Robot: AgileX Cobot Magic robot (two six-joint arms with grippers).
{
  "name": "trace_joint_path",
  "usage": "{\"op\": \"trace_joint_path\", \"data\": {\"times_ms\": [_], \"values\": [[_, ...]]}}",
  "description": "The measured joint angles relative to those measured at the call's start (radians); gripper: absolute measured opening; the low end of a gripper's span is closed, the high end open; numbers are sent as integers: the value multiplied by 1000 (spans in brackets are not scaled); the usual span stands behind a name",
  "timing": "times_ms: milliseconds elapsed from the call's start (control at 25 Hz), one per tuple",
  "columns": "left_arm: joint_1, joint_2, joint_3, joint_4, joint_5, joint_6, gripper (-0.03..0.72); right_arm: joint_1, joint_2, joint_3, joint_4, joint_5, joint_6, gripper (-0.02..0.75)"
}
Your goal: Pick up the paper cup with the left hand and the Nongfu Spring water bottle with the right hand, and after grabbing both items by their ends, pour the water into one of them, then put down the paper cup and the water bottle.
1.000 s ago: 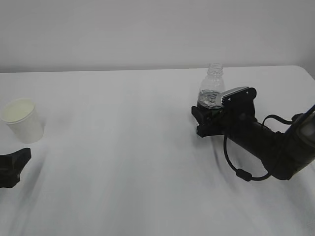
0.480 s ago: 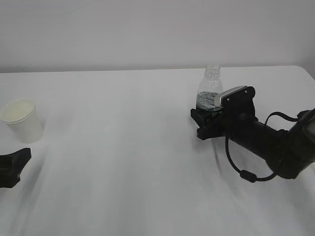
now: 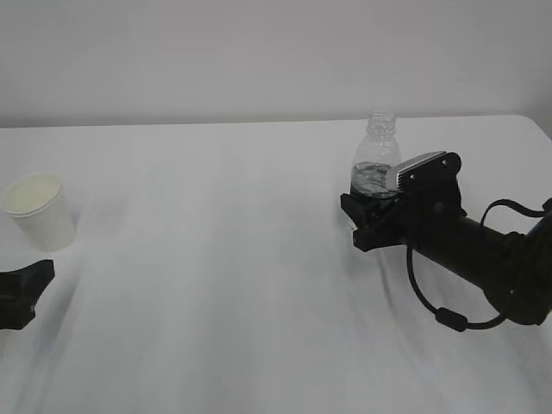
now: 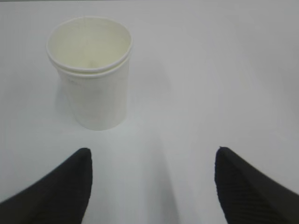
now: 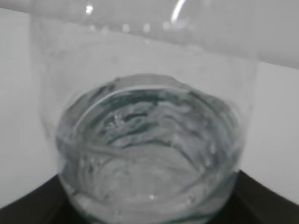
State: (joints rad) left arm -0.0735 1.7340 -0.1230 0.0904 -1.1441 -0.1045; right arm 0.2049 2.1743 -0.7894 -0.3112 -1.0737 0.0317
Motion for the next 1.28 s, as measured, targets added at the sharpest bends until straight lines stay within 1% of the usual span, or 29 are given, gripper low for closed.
{"op": "trace_joint_path", "data": {"times_ms": [440, 1080, 1280], "values": [[0, 0, 0, 0, 0, 0, 587, 0, -140, 122, 0, -15, -32, 474], [0, 0, 0, 0, 0, 0, 587, 0, -272, 283, 2, -31, -37, 474], [0, 0, 0, -41, 0, 0, 587, 0, -306, 304, 4, -35, -37, 474]]}}
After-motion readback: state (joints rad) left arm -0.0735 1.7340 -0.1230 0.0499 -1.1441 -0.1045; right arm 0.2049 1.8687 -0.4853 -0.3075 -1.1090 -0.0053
